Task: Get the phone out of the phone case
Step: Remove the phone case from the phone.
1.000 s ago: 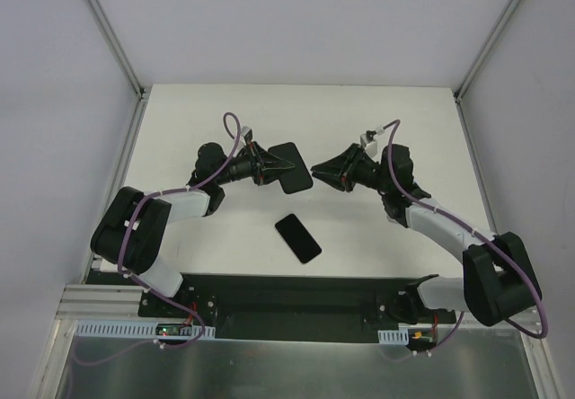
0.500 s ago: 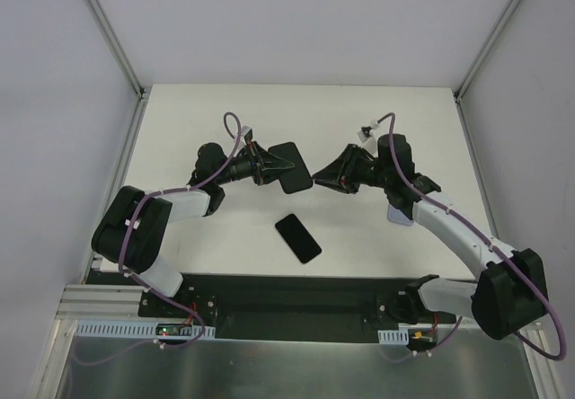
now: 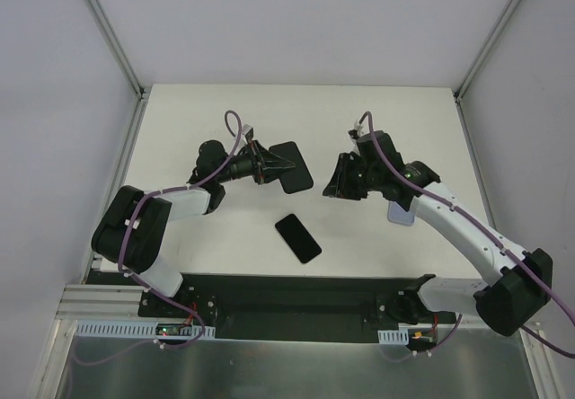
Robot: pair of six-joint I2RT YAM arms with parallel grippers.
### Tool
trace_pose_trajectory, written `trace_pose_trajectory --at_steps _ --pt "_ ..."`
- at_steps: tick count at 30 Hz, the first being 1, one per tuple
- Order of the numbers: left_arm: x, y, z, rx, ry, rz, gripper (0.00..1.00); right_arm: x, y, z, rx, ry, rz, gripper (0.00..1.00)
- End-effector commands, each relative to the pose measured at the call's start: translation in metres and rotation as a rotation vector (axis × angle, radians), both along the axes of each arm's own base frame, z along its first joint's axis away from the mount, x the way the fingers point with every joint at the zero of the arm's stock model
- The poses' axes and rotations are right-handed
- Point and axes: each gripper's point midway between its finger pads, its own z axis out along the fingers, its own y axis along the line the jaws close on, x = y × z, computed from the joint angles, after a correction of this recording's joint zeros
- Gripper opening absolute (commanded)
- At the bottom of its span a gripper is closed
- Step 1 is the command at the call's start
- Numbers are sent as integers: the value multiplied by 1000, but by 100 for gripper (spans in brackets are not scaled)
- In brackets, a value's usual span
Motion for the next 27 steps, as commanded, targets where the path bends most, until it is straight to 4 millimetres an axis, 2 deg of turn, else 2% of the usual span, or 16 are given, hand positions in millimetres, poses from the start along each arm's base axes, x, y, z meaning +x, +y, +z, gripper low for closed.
trace_pose_trajectory --at_steps 1,2,3,5,6,13,19,27 --pt "-9 -2 33 17 -200 -68 0 16 -26 28 -163 -168 -55 27" --pt "-10 -2 25 46 -170 -80 0 17 -26 34 -185 -194 -52 28" --pt "-13 -1 25 61 -179 -89 0 15 -24 45 -205 -218 -34 28" --pt "-16 0 12 120 -170 -112 0 19 -23 49 -245 -244 -23 29" --pt "-18 0 13 132 -178 -116 0 16 -19 52 -248 -250 -4 29" --pt "-22 2 14 168 -209 -131 0 9 3 47 -360 -283 85 30" --pt "-24 1 18 175 -223 -144 0 3 22 31 -420 -260 158 31" --pt "-25 1 21 171 -227 -149 0 3 32 25 -448 -256 178 31"
